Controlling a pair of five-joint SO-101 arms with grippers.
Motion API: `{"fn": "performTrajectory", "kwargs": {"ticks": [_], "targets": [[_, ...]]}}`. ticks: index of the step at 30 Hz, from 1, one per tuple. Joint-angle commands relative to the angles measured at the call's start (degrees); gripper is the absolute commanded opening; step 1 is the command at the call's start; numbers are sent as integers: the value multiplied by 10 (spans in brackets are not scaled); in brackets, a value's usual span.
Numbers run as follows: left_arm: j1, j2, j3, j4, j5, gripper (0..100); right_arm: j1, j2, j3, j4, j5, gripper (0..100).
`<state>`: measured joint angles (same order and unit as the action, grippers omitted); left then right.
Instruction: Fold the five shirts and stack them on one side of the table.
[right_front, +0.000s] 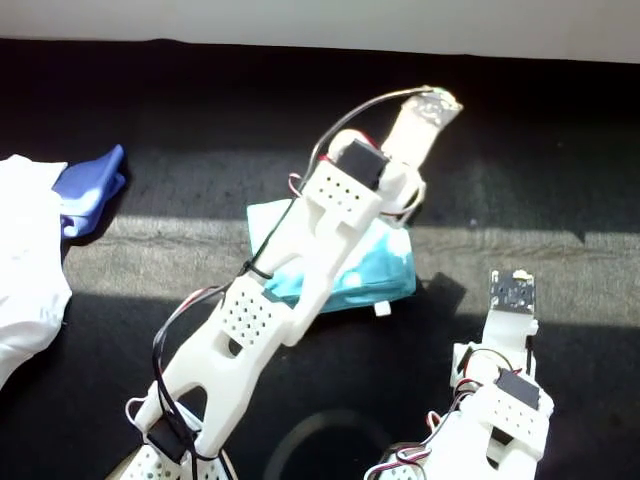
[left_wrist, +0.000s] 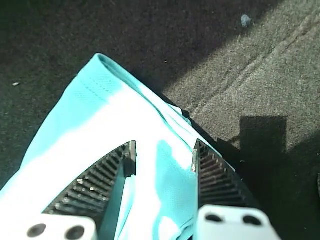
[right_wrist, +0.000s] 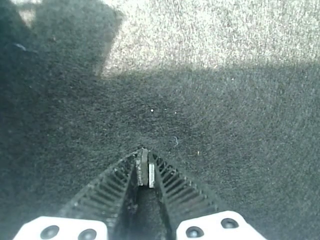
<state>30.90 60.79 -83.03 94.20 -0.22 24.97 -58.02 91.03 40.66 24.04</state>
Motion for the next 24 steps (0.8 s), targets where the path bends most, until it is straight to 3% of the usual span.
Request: {"fn": "performTrajectory", "kwargs": {"ticks": [1, 5, 13, 21, 24], "targets": [[-17, -11, -22, 46, 3, 169, 6, 0, 15, -9, 2, 6], [-36, -12, 9, 75, 2, 0, 6, 0, 15, -9, 2, 6], [-93, -42, 45, 79, 4, 9, 6, 0, 15, -9, 2, 6], [-89, -284, 473, 69, 3, 10, 6, 0, 15, -9, 2, 6], [-88, -363, 618, 16, 3, 10, 6, 0, 15, -10, 2, 6]]}}
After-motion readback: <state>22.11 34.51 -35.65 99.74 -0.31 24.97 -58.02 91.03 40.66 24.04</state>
